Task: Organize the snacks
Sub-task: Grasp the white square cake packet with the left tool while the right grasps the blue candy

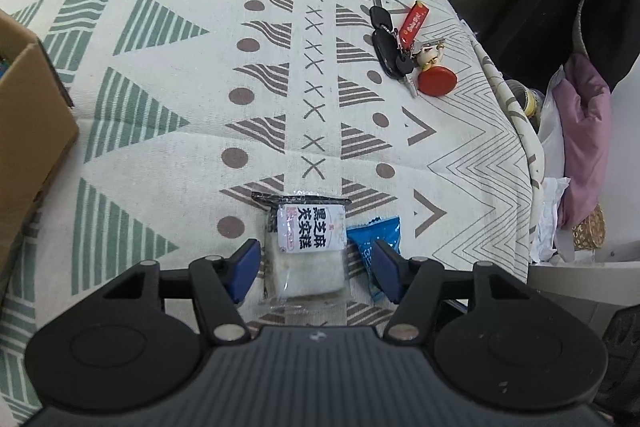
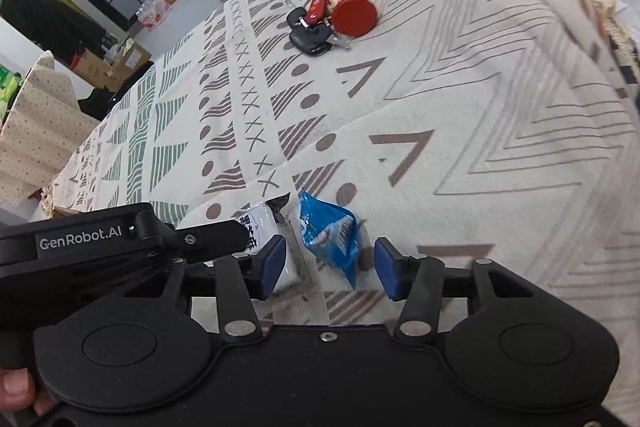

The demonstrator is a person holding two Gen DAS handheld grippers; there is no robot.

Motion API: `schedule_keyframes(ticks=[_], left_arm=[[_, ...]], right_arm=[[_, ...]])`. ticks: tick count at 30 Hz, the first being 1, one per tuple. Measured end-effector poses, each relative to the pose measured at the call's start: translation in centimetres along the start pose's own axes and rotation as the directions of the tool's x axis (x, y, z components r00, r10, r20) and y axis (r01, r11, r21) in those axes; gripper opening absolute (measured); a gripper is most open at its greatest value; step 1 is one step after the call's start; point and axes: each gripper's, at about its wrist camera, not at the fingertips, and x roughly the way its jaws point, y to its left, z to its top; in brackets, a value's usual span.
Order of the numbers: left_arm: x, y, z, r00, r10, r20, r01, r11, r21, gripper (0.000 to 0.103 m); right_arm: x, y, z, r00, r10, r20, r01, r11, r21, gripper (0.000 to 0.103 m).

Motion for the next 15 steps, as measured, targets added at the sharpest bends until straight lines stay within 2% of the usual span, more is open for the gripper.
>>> schedule_keyframes(ticks=[2, 4, 9, 15], left_arm=[[0.4, -0.1, 0.1, 1.0, -0.002, -0.006, 0.002, 1.0, -0.002, 0.061], [0.9, -0.4, 0.2, 1.0, 0.0, -0.01, 0.0, 1.0, 0.005, 0.061], [2.1, -0.9, 0.1, 0.999, 0.019, -0.027, -0.019, 1.0, 0.013, 0.061], [3.5, -1.4, -0.6, 0.998, 0.052, -0.043, -0.051, 0.999, 0.018, 0.061]], right_arm=[[0.9, 0.1, 0.0, 1.0, -0.006, -0.019, 0.005, 1.0, -0.012, 0.03], [1.1, -0.3, -0.1, 1.0, 0.013, -0.021, -0.013, 1.0, 0.005, 0.025], [0.3, -1.2, -0.4, 1.0, 0.018, -0.012, -0.018, 0.999, 0.036, 0.022], [-0.9, -2.0, -1.2, 1.0, -0.011, -0.007, 0.011, 0.998, 0.069, 0.022]])
